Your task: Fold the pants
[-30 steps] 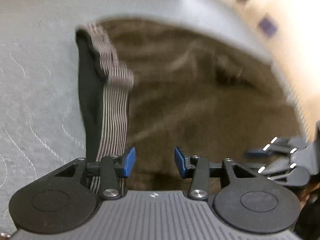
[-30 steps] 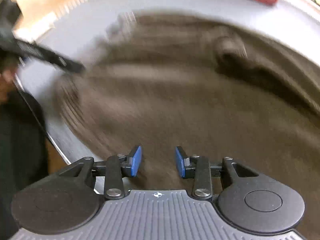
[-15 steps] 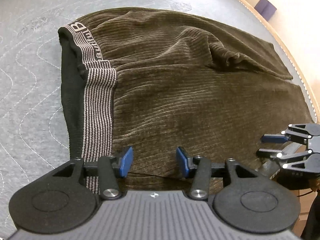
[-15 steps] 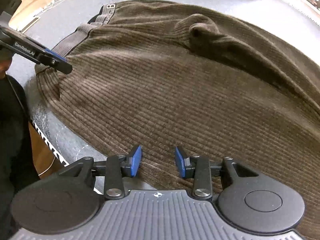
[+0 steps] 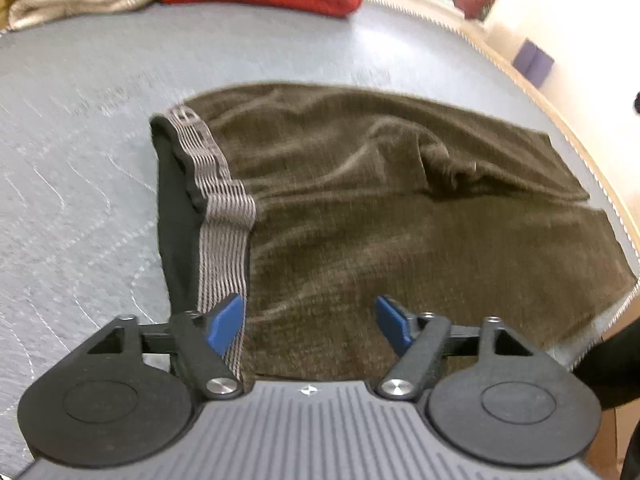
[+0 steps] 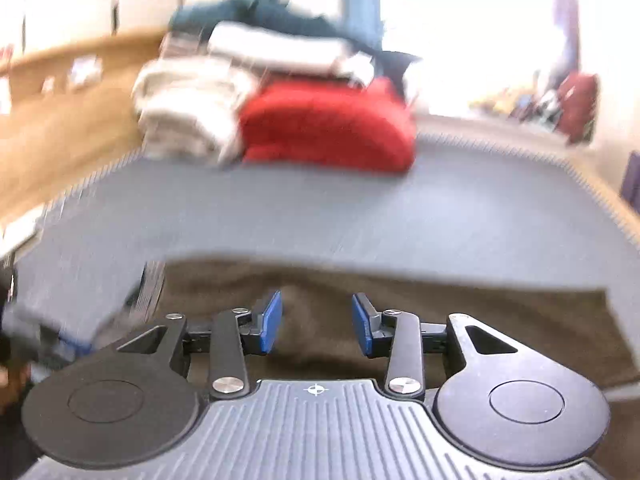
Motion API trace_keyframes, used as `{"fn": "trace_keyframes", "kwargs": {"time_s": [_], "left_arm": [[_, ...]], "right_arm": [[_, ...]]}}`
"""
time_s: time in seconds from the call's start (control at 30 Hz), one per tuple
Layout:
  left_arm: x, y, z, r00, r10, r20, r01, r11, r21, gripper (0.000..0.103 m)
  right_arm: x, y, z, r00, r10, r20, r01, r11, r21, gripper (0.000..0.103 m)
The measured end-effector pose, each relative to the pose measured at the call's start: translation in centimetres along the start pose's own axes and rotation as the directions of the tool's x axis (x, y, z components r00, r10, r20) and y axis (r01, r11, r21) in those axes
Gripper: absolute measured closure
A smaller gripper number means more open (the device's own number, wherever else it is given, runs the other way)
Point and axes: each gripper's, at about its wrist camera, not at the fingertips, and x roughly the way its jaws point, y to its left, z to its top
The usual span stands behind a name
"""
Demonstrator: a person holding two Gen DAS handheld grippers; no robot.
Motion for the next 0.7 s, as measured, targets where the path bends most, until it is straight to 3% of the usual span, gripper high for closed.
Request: {"fn": "trace_keyframes", "kwargs": {"time_s": [0.1, 0.2, 0.3, 0.4, 0.47, 0.53, 0.6, 0.67, 0.7], "left_arm": [[-0.9, 0.1, -0.2, 0.997, 0.049, 0.063, -0.046, 0.998, -0.045, 0.016], [-1.8, 0.3, -0.3, 0.986, 0.089, 0.138, -0.077, 0.993, -0.092, 0.016], [-2.4, 0.6, -0.4, 0.972, 0.142, 0.188, -0.116, 0.983, -0.145, 0.016], [-2.1, 0.9, -0.1, 0.964, 0.191, 0.185, -0.156, 0.970, -0.187, 0.016], [-1.7, 1.2, 0.1, 0.963, 0.199, 0.181, -0.160, 0.964, -0.213, 0.016], [-1.4, 1.5, 0.1, 0.969, 0.178, 0.171, -0.133, 0.961, -0.244, 0.017], [-1.0, 1.5, 0.0, 0.976, 0.145, 0.162, -0.100, 0.960, -0.260, 0.022], [-0.5, 1.1, 0.0, 0.985, 0.096, 0.146, -0.058, 0.968, -0.245, 0.041], [0.0, 0.8, 0.0, 0.987, 0.081, 0.138, -0.048, 0.972, -0.230, 0.056]], "right_arm": [[-2.2, -3.6, 2.5, 0.996, -0.038, 0.077, 0.035, 0.999, 0.029, 0.053], [-2.5, -7.1, 2.3, 0.991, -0.093, 0.093, 0.089, 0.995, 0.041, 0.050], [-1.4, -10.3, 0.2, 0.984, -0.173, 0.044, 0.166, 0.977, 0.137, 0.050], [0.2, -13.1, -1.7, 0.977, -0.199, -0.077, 0.213, 0.927, 0.308, 0.051], [0.0, -14.5, -1.9, 0.979, -0.194, -0.062, 0.202, 0.887, 0.415, 0.051], [0.5, -15.1, -2.2, 0.982, -0.176, -0.067, 0.187, 0.874, 0.448, 0.052], [0.8, -15.5, -2.4, 0.977, -0.196, -0.088, 0.215, 0.874, 0.436, 0.052], [0.6, -16.1, -2.7, 0.975, -0.203, -0.095, 0.224, 0.868, 0.443, 0.052], [0.7, -16.5, -2.7, 0.974, -0.205, -0.096, 0.226, 0.865, 0.449, 0.052]]}}
